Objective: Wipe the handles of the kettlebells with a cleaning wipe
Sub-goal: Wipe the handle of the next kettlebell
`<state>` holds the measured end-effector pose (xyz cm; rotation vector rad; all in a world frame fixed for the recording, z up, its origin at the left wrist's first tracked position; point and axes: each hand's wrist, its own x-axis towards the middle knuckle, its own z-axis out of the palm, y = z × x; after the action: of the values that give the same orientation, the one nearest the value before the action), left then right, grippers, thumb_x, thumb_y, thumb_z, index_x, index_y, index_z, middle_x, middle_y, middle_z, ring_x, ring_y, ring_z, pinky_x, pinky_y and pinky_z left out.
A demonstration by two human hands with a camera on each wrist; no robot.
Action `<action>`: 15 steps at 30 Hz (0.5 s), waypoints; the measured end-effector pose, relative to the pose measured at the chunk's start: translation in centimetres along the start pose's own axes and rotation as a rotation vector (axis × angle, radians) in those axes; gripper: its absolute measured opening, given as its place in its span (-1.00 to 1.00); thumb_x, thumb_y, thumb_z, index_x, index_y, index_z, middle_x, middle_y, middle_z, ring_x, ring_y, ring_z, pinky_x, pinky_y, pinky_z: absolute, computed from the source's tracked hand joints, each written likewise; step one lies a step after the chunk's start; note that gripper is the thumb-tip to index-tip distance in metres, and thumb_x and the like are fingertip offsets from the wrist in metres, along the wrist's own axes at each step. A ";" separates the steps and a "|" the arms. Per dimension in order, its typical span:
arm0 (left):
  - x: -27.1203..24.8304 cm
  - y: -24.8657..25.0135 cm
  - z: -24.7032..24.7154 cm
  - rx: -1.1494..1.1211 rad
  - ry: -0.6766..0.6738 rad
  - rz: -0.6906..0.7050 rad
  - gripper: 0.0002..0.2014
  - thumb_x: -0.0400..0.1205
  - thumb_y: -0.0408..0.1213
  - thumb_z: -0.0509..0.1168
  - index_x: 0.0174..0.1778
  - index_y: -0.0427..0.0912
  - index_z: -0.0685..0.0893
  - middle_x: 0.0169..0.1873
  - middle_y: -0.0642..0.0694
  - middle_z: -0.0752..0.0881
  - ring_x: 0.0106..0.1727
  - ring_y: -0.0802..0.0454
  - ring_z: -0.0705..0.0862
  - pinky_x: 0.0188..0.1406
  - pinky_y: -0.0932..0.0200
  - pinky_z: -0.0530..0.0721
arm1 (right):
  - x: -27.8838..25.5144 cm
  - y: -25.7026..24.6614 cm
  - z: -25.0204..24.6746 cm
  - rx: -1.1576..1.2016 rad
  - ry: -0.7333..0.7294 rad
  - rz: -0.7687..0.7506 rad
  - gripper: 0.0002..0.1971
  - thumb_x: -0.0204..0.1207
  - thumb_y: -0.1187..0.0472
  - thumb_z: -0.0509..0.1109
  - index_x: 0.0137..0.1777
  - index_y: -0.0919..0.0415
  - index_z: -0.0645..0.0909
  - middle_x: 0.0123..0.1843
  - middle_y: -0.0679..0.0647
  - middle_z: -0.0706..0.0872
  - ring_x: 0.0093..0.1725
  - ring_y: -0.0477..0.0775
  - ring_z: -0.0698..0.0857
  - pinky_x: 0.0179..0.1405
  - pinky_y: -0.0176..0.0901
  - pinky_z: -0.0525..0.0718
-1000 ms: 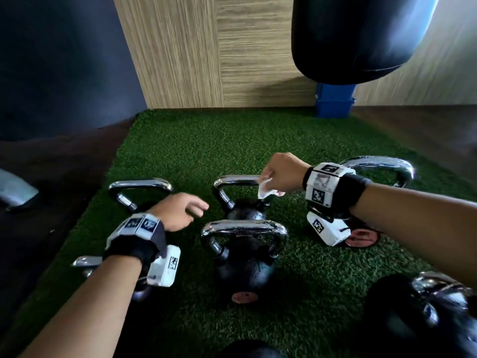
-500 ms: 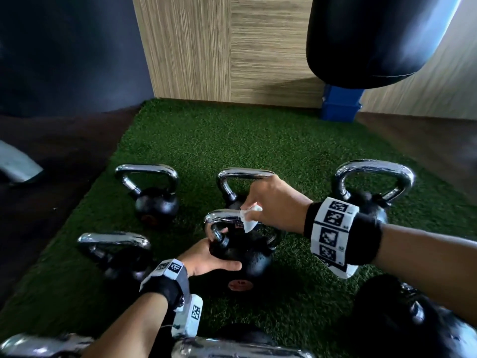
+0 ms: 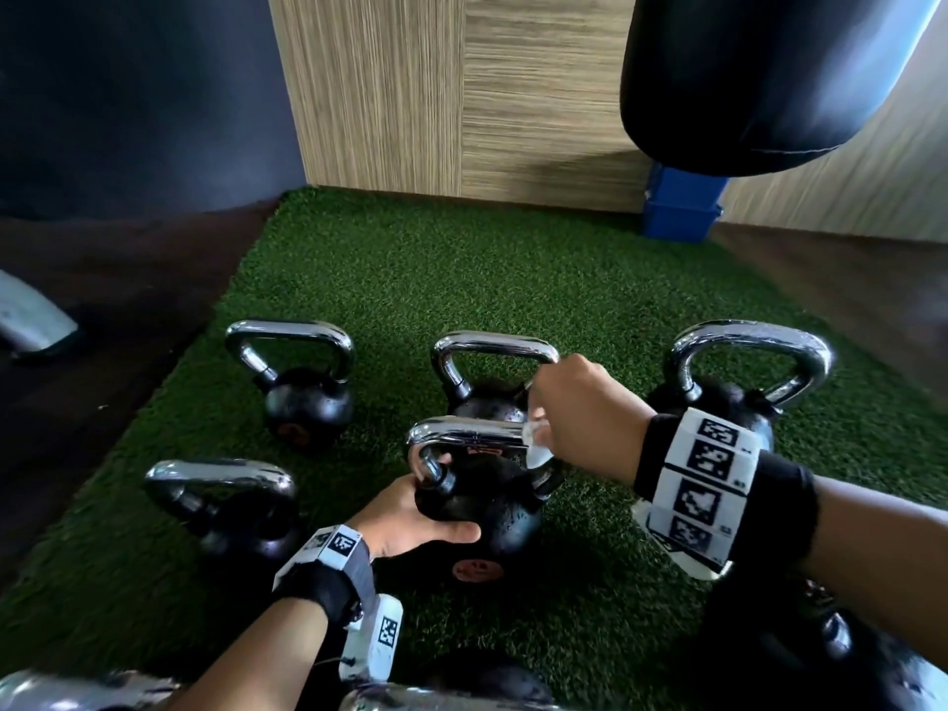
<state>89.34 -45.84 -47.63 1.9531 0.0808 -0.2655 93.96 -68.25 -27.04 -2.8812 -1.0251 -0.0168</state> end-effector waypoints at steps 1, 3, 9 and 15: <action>0.0 0.0 0.0 0.004 -0.003 0.008 0.09 0.05 0.31 0.74 0.54 0.25 0.49 0.37 0.35 0.68 0.46 0.43 0.55 0.59 0.28 0.36 | -0.1 0.5 -0.1 0.007 -0.018 0.032 -0.89 0.50 0.43 0.45 -0.05 0.31 0.79 -0.14 0.19 0.83 -0.16 0.11 0.83 -0.15 -0.03 0.86; 0.1 -0.2 -0.1 0.007 0.001 0.007 0.17 0.03 0.34 0.73 0.60 0.20 0.46 0.40 0.35 0.65 0.48 0.42 0.53 0.62 0.25 0.35 | -0.4 1.3 -0.2 0.021 -0.062 0.077 -0.87 0.50 0.46 0.42 -0.08 0.32 0.79 -0.16 0.17 0.84 -0.18 0.08 0.84 -0.15 -0.04 0.86; 0.3 -0.4 -0.1 -0.032 0.013 0.006 0.28 -0.06 0.37 0.72 0.63 0.14 0.43 0.35 0.34 0.66 0.40 0.48 0.54 0.52 0.36 0.33 | -0.1 1.2 -0.2 0.047 -0.077 0.117 -0.85 0.45 0.47 0.40 -0.14 0.33 0.80 -0.18 0.19 0.84 -0.16 0.14 0.83 -0.12 0.02 0.86; 0.2 -0.2 -0.2 -0.067 0.014 -0.006 0.13 0.09 0.13 0.78 0.61 0.12 0.46 0.22 0.36 0.73 0.26 0.64 0.58 0.29 0.64 0.38 | -0.1 1.3 -0.2 0.038 -0.086 0.174 -0.92 0.42 0.42 0.49 -0.12 0.32 0.78 -0.16 0.15 0.83 -0.17 0.06 0.82 -0.13 -0.06 0.86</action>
<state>89.55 -45.58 -47.84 1.8884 0.1036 -0.2503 94.76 -69.33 -26.93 -2.9474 -0.7739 0.1375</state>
